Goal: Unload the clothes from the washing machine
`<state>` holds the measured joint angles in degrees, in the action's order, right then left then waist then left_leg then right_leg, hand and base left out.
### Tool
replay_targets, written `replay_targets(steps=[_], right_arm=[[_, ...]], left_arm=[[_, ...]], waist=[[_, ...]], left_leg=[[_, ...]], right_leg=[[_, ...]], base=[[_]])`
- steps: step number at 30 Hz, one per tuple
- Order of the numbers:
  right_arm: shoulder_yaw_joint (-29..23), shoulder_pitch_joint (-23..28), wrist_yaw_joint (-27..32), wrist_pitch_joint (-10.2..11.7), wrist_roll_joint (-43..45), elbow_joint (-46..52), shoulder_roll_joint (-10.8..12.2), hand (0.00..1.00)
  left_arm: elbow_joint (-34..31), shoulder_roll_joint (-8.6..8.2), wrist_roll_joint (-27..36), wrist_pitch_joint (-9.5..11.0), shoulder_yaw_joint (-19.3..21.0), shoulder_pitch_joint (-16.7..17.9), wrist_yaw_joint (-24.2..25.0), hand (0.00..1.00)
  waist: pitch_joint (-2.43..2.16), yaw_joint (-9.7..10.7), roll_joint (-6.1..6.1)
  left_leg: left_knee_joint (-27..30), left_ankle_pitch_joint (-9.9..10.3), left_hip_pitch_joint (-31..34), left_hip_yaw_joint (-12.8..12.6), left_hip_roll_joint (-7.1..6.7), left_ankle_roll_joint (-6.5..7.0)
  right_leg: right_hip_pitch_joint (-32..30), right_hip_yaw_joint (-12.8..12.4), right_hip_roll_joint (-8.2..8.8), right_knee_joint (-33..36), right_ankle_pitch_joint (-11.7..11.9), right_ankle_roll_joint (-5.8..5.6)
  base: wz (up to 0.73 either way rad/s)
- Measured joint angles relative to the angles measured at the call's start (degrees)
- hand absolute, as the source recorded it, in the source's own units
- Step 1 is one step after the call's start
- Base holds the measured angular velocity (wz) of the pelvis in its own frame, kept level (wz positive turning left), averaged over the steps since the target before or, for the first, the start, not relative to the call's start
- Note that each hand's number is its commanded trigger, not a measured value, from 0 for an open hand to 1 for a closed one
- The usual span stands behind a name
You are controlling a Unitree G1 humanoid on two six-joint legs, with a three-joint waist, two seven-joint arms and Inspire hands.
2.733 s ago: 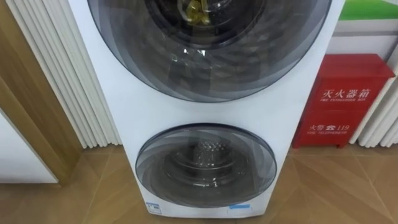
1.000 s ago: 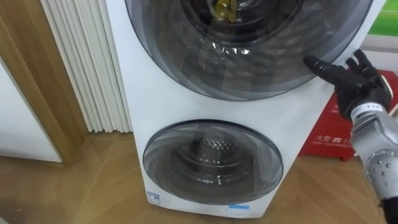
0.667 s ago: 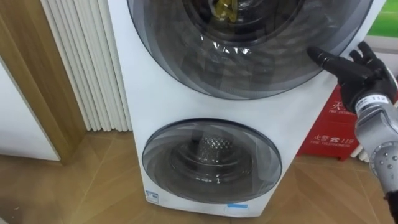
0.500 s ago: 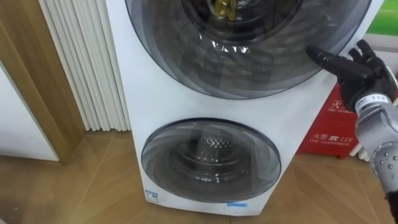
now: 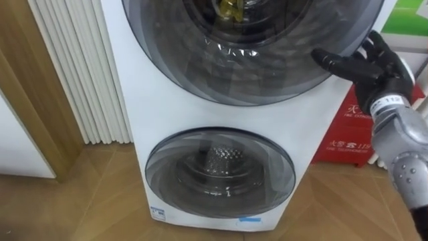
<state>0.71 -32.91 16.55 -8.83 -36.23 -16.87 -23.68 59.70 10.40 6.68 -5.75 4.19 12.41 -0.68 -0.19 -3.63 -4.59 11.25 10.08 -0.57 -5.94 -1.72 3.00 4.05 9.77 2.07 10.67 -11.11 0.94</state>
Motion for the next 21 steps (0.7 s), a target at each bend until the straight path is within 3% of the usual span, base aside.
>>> replay_targets(steps=[7,21], right_arm=[[1.0,3.7,-1.1,1.4,1.0,6.7,0.0,0.0],[0.8,7.3,-1.8,4.0,2.9,10.8,1.6,0.0]], left_arm=[[0.0,0.35,0.0,1.3,-0.2,-0.6,-1.0,0.0],[0.0,0.28,0.2,1.6,-2.7,-1.7,-3.9,0.0]], waist=[[0.41,0.0,-0.69],[0.4,0.1,-0.7]], left_leg=[[-0.6,-0.1,-0.1,0.0,0.21,-0.22],[-0.9,-0.1,-0.6,-0.3,0.19,-0.25]], right_leg=[[-0.3,-0.3,-0.17,0.0,0.1,0.17],[-0.4,-1.1,-0.23,-0.1,0.1,0.17]], base=[[-0.03],[-0.02]])
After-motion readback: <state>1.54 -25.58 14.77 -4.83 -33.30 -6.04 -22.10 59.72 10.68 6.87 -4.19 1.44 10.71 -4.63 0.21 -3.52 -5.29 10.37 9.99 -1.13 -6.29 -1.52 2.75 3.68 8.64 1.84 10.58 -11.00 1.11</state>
